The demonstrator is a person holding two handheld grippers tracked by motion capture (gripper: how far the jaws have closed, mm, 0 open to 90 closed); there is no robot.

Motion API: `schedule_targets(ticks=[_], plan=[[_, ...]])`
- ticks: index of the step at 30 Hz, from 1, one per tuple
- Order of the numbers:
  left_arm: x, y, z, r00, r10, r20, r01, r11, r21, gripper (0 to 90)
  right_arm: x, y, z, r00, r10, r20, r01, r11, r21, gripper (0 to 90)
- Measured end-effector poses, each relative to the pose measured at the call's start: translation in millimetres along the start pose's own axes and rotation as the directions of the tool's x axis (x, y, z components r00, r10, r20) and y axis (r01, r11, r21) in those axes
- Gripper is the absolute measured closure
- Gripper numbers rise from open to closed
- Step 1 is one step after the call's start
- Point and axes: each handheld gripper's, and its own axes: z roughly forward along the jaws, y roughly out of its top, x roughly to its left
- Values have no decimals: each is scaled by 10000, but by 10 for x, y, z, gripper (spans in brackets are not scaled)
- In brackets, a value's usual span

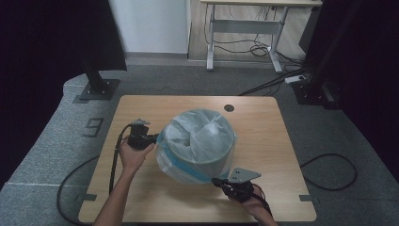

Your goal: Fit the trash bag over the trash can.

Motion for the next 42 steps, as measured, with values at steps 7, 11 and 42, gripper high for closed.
schedule_targets(ticks=[7, 11, 42], plan=[[-12, -25, 53, 10000, 6, 69, -6, 10000, 23, 898, -56, -62, -95, 9995, 190, 253, -182, 9993, -332, 805], [-5, -36, 39, 10000, -28, 79, 28, 10000, -47, 898, -36, -14, -283, 9936, 374, 1062, -222, 9897, -1414, 527], [-39, -56, 87, 9995, -88, 304, 91, 9999, -125, 898, -135, 379, -391, 9783, 819, 1903, -232, 9560, -2924, 890]])
